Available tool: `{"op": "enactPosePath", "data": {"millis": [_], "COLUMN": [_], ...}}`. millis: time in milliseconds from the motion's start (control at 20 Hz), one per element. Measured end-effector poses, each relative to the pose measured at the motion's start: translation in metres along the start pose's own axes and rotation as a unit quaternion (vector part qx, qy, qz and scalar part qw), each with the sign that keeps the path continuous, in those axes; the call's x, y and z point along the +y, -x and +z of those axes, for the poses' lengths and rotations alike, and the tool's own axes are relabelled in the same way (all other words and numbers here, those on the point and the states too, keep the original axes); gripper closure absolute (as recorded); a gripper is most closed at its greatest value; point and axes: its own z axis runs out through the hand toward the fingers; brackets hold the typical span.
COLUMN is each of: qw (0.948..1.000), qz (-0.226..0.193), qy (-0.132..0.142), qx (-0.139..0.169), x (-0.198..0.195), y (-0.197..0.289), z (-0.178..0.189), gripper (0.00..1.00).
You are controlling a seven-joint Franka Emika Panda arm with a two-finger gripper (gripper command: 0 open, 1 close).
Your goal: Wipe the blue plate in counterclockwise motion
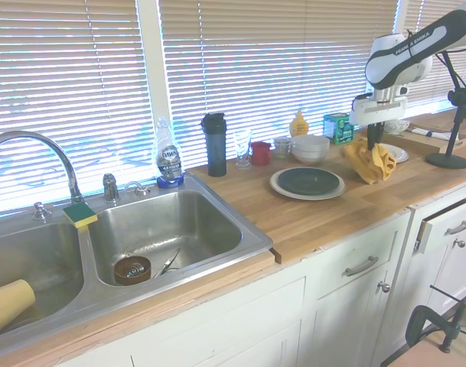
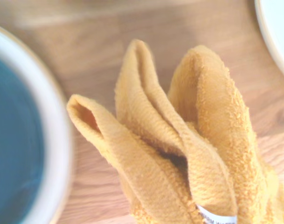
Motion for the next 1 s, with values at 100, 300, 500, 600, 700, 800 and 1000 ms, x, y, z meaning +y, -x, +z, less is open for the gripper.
{"op": "enactPosePath", "data": {"millis": [100, 300, 500, 600, 700, 800, 1000], "qw": [0.9999, 0.9991, 0.9974, 0.9962, 0.9947, 0.9929, 0.9891], "qz": [-0.010, -0.031, -0.055, -0.068, -0.084, -0.100, -0.130], "qy": [-0.007, -0.020, -0.033, -0.038, -0.043, -0.046, -0.049], "qx": [0.007, 0.019, 0.032, 0.037, 0.042, 0.045, 0.050], "x": [-0.006, -0.018, -0.028, -0.033, -0.040, -0.050, -0.067], "y": [0.008, 0.025, 0.047, 0.061, 0.077, 0.094, 0.123], "z": [-0.030, -0.081, -0.126, -0.144, -0.158, -0.168, -0.183], "gripper": [1.00, 1.00, 1.00, 1.00, 1.00, 1.00, 1.00]}}
